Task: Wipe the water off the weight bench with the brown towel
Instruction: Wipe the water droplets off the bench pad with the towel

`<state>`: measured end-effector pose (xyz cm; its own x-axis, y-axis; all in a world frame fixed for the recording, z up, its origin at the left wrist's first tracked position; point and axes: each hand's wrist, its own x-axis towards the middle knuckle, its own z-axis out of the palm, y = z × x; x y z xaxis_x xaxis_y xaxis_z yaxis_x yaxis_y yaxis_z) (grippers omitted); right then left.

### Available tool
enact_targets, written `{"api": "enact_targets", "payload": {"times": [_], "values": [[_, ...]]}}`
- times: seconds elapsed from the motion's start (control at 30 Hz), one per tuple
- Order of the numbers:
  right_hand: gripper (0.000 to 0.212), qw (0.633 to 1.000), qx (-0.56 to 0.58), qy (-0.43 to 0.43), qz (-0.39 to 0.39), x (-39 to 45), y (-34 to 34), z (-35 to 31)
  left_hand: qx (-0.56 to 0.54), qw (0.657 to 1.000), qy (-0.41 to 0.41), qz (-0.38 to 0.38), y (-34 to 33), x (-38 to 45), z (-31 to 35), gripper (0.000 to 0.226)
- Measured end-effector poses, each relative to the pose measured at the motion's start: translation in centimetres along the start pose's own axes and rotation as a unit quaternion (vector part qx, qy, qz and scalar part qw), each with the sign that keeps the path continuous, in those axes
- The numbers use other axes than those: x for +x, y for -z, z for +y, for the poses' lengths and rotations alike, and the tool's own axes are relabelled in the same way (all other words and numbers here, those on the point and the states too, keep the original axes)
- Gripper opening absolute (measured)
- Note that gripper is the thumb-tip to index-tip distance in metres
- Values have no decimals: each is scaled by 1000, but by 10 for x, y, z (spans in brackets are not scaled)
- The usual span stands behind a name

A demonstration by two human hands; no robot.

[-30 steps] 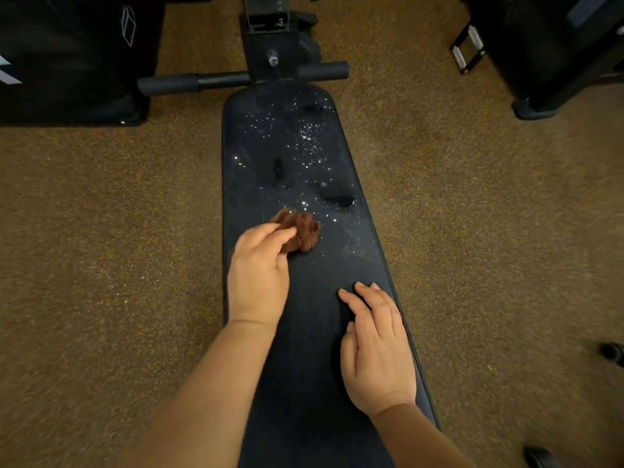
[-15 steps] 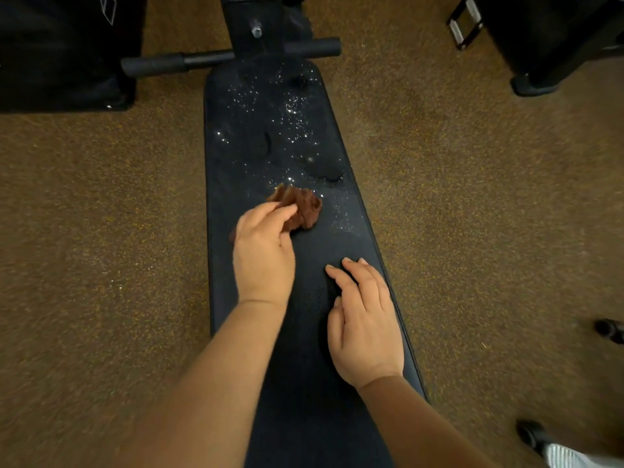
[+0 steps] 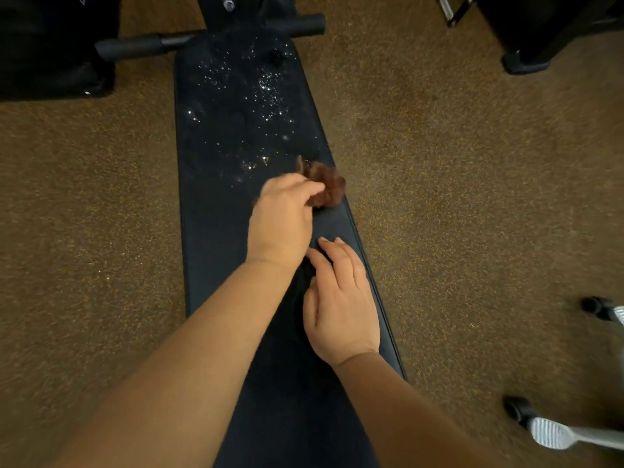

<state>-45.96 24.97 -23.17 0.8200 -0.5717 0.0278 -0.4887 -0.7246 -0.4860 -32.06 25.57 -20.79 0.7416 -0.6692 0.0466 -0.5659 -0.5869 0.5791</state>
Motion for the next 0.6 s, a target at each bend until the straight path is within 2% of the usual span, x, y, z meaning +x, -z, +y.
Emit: {"api": "enact_targets", "payload": {"times": [0.07, 0.13, 0.2, 0.27, 0.33, 0.5, 0.53, 0.6], "values": [[47, 1000, -6, 0, 2, -1, 0, 0, 5, 995, -74, -62, 7, -10, -3, 37], [48, 1000, -1, 1, 5, 0, 1, -1, 33, 990, -110, -79, 18, 2, -15, 38], [48, 1000, 7, 3, 12, 0, 1, -1, 47, 995, -75, -37, 20, 23, -25, 36], [48, 1000, 12, 2, 15, 1, 1, -1, 35, 999, 16, 12, 13, 34, -21, 37], [47, 1000, 10, 2, 11, 0, 0, -1, 15, 998, 52, 25, 1, 27, -3, 38], [48, 1000, -6, -2, 1, 0, -1, 0, -3, 988, -94, -123, 11, -10, 6, 39], [49, 1000, -4, -1, -1, 0, 0, -1, 3, 988, -101, -114, 16, -2, -3, 40], [49, 1000, 4, -1, 4, 1, 1, -2, 12, 998, -53, -35, 18, 20, -21, 39]]}}
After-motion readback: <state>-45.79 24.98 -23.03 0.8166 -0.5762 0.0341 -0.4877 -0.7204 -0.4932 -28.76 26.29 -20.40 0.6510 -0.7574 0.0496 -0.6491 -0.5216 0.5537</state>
